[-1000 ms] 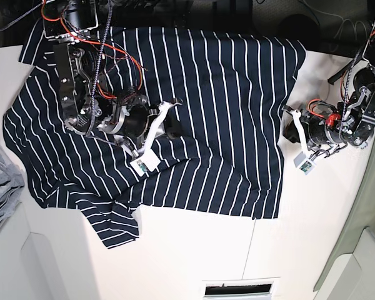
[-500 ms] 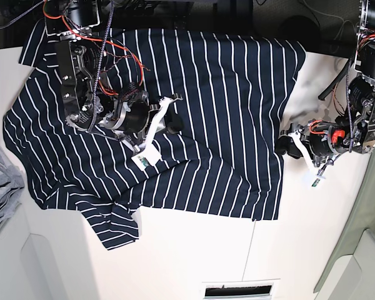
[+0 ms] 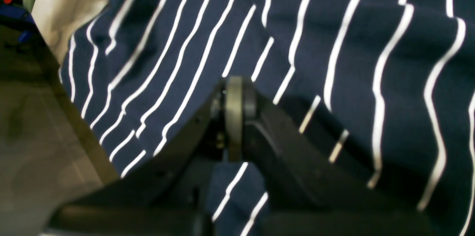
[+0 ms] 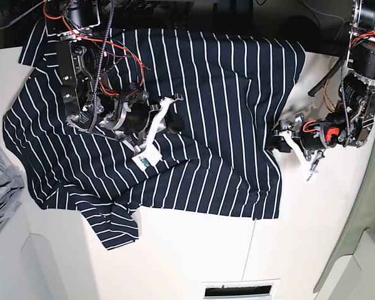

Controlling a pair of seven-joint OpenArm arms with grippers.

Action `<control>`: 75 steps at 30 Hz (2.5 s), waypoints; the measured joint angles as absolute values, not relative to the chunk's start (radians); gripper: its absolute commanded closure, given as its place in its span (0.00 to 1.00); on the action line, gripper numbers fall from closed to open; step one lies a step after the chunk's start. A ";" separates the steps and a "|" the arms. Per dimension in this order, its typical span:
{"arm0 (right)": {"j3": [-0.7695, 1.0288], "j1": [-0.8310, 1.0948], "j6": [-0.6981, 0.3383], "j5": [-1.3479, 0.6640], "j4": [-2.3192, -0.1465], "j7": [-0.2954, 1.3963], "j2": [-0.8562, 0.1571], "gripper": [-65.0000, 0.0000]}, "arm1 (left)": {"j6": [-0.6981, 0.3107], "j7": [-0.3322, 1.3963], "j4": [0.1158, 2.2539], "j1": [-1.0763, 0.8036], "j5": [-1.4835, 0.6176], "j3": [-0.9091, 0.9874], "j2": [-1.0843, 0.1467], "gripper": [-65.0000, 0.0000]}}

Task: Layout the t-shirt on the table in an organized manner, then fold the t-shirt properly
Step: 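Grasp the shirt edges with both grippers and pull them apart, then drag the shirt edges outward with both grippers and release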

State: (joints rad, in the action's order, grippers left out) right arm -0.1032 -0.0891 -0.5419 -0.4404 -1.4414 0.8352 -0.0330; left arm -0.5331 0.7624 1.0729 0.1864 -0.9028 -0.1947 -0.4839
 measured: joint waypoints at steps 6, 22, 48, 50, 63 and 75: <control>-0.103 -0.089 -0.542 -0.441 -1.441 0.835 -0.033 1.00 | -0.540 0.763 1.073 0.189 -0.908 -0.195 -0.454 0.52; -0.103 -0.088 -0.542 -0.406 -1.441 0.835 -0.036 1.00 | -0.551 0.748 1.072 0.219 -0.767 -0.195 -0.508 1.00; 0.242 -0.108 -0.441 -0.285 -1.441 0.802 -0.042 0.68 | -0.547 0.707 1.114 0.275 -0.778 -0.196 -0.728 0.79; 0.308 -0.102 -0.440 -0.319 -1.441 0.826 -0.059 0.84 | -0.548 0.710 1.147 0.275 -0.826 -0.196 -0.748 0.90; 0.389 0.041 -0.475 -0.483 -1.441 0.887 -0.186 1.00 | -0.689 0.793 1.382 0.077 -0.976 -0.197 -0.690 1.00; 0.372 0.066 -0.523 -0.463 -1.277 0.685 -0.207 1.00 | -0.615 0.585 1.250 -0.023 -0.603 -0.193 -0.575 1.00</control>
State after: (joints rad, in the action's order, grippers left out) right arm 0.3721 0.0658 -0.5228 -0.4629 -1.2774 0.6849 -0.2070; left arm -0.6151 0.5854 1.2499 -0.0227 -0.6029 -0.1932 -0.5747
